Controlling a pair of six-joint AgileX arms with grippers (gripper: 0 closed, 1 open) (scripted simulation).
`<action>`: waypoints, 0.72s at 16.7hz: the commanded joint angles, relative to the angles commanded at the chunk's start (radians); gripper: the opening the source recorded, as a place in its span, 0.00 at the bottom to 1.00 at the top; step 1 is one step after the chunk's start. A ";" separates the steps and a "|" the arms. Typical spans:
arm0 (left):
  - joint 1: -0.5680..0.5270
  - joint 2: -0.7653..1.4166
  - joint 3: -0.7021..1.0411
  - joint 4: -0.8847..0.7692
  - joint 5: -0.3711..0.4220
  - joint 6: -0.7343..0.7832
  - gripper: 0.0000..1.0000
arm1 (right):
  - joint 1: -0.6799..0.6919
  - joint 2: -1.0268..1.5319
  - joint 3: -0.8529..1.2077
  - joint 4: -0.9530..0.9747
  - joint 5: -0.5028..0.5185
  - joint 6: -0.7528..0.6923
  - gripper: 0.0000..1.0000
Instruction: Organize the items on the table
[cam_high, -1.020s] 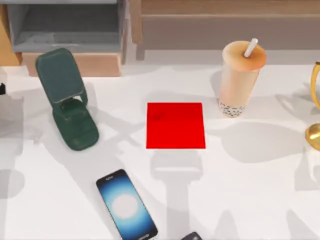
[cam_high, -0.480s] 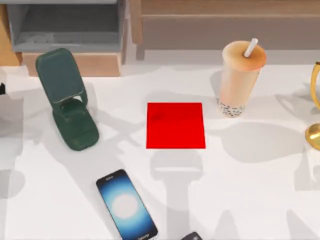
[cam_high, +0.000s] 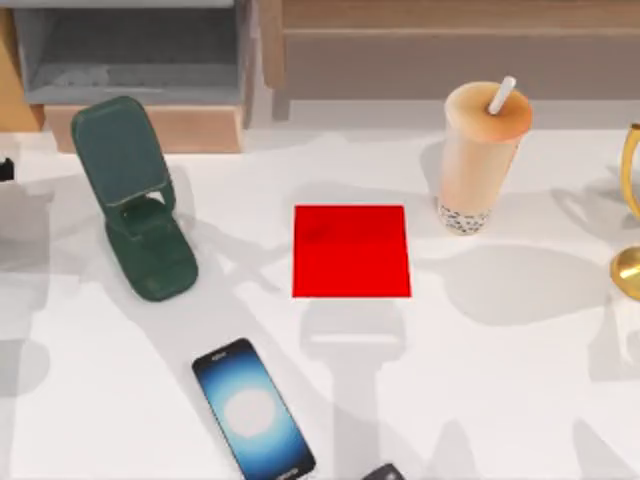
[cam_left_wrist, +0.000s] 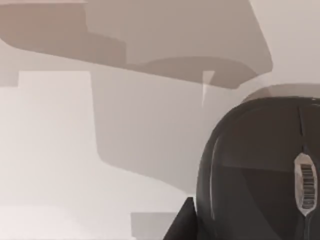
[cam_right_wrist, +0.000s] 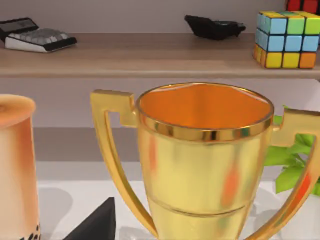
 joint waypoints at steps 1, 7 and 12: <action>-0.005 -0.005 0.027 -0.029 0.001 0.000 0.00 | 0.000 0.000 0.000 0.000 0.000 0.000 1.00; 0.011 -0.064 0.193 -0.231 -0.007 -0.007 0.00 | 0.000 0.000 0.000 0.000 0.000 0.000 1.00; 0.015 -0.085 0.223 -0.295 -0.007 -0.003 0.00 | 0.000 0.000 0.000 0.000 0.000 0.000 1.00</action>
